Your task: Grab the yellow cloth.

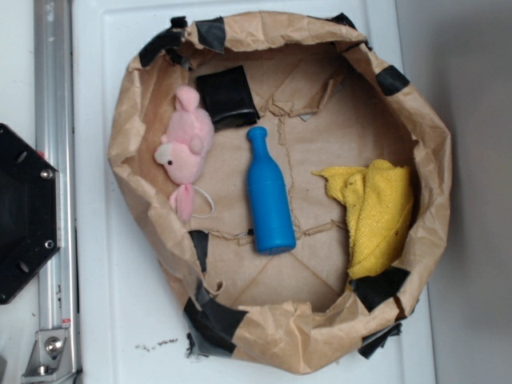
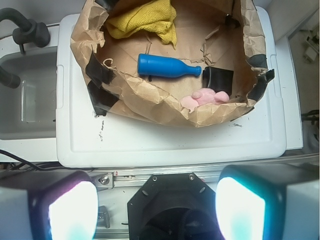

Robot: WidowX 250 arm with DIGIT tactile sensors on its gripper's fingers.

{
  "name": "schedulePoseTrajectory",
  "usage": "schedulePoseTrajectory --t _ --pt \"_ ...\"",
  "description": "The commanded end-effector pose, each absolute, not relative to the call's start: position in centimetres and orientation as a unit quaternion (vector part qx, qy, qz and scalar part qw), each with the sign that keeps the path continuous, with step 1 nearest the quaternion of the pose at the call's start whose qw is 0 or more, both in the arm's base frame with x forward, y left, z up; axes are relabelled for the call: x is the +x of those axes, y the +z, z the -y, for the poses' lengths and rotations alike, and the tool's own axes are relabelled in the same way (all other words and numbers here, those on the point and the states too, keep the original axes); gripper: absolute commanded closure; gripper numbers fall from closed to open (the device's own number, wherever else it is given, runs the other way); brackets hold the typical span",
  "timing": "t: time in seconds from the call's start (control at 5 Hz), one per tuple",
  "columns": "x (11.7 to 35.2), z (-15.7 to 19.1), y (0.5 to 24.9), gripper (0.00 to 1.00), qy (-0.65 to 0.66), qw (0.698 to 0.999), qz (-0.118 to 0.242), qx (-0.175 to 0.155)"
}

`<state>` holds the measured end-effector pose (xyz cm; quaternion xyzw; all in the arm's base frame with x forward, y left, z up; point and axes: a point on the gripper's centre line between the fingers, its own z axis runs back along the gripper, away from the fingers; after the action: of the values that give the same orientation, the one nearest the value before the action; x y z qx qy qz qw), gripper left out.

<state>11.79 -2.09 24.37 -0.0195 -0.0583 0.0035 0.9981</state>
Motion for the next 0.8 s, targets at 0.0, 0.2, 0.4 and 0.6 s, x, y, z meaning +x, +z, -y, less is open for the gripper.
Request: schedulePoseTrajectory --t 0.0,0.2,0.4,0.6 --pt "11.8 2.1 24.4 0.00 0.003 0.998 0.058 -0.020" --pt "16.8 1.0 21.7 0.00 0.001 0.993 0.118 0.007" --pt "21.5 -0.3 18.6 0.00 0.028 0.989 0.144 0.032" --pt "25.1 -0.9 14.6 0.00 0.055 0.989 0.132 0.021"
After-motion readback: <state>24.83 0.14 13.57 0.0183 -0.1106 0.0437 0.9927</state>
